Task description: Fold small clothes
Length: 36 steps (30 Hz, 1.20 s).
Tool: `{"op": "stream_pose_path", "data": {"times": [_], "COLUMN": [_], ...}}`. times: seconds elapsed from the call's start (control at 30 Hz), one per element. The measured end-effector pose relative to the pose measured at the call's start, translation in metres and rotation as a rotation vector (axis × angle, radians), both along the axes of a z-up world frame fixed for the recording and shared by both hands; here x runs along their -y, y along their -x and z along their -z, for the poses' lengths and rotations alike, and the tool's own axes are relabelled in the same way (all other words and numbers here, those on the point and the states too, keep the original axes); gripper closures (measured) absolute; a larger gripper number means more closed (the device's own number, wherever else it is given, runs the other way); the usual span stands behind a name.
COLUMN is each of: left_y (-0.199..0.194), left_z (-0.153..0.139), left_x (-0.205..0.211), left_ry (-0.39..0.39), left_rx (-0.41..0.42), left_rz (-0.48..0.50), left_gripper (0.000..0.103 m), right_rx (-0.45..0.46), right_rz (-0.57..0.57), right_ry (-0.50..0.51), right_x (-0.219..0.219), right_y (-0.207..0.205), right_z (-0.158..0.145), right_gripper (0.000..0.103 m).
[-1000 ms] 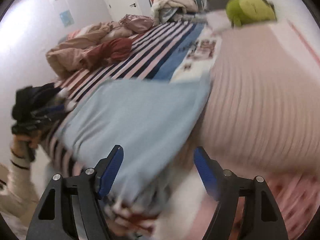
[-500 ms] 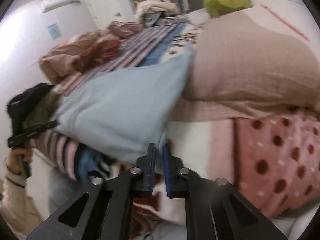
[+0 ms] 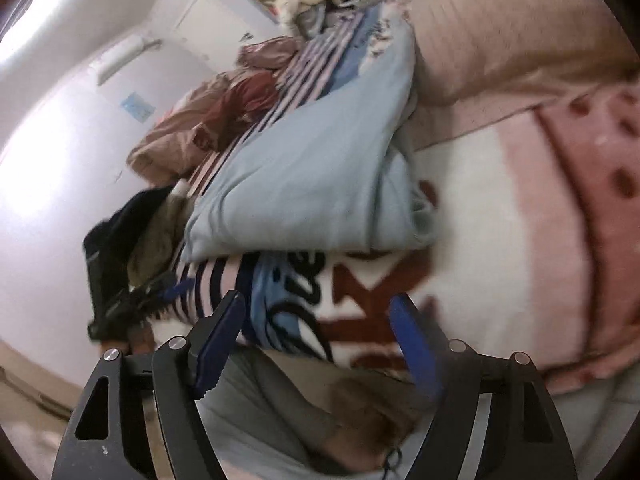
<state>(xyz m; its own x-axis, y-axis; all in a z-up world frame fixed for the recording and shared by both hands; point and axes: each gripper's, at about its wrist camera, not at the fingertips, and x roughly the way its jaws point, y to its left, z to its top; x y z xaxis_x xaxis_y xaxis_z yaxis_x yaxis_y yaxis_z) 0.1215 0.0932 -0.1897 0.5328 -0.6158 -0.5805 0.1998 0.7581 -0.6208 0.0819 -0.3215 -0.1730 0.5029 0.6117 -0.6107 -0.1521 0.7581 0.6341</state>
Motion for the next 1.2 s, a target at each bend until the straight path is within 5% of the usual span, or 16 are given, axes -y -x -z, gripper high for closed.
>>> {"op": "stream_pose_path", "data": {"times": [0.17,0.2,0.23,0.27,0.3,0.33,0.5,0.6,0.73,0.83,0.9,1.03,1.1,1.2], "left_y": [-0.037,-0.041,-0.044,-0.045,-0.044,-0.039,-0.005,0.008,0.013,0.024,0.026,0.021,0.013,0.004], "left_z": [0.005,0.005,0.008,0.011,0.013,0.011,-0.012,-0.004,0.018,0.015,0.013,0.017,0.015,0.012], "left_x": [0.009,0.008,0.005,0.002,-0.001,-0.003,-0.013,-0.017,-0.018,-0.021,-0.021,-0.019,-0.017,-0.014], "left_ry": [0.098,0.093,0.084,0.092,0.117,0.108,0.058,0.043,0.103,0.155,0.165,0.179,0.168,0.145], "left_rx": [-0.002,0.0,-0.012,-0.027,-0.031,-0.012,0.078,0.055,-0.011,0.011,0.012,0.022,0.026,0.027], "left_rz": [-0.133,-0.188,-0.249,-0.267,-0.272,-0.273,-0.208,-0.171,-0.192,-0.181,-0.194,-0.242,-0.259,-0.284], "left_gripper": [0.026,0.048,0.081,0.087,0.09,0.091,0.093,0.091,0.069,0.043,0.039,0.041,0.041,0.065], "right_rx": [0.005,0.002,-0.001,0.004,0.021,0.046,0.127,0.107,0.045,0.05,0.064,0.131,0.227,0.328], "right_rz": [0.179,0.243,0.291,0.336,0.379,0.39,0.345,0.301,0.239,0.23,0.232,0.265,0.256,0.152], "right_ry": [-0.174,-0.185,-0.189,-0.164,-0.11,-0.095,-0.052,-0.054,0.07,0.068,0.139,0.372,0.388,0.327], "right_x": [-0.004,-0.002,-0.001,0.0,0.002,0.003,0.008,0.011,-0.002,0.002,0.007,0.015,0.004,-0.021], "right_y": [-0.032,-0.036,-0.037,-0.038,-0.038,-0.036,-0.018,-0.012,-0.011,-0.002,0.012,0.046,0.055,0.05], "right_z": [0.012,0.011,0.01,0.009,0.007,0.006,-0.008,-0.007,0.014,0.006,-0.01,-0.047,-0.073,-0.092], "right_gripper": [0.031,0.032,0.042,0.074,0.087,0.091,0.095,0.095,0.089,0.068,0.057,0.056,0.059,0.073]}}
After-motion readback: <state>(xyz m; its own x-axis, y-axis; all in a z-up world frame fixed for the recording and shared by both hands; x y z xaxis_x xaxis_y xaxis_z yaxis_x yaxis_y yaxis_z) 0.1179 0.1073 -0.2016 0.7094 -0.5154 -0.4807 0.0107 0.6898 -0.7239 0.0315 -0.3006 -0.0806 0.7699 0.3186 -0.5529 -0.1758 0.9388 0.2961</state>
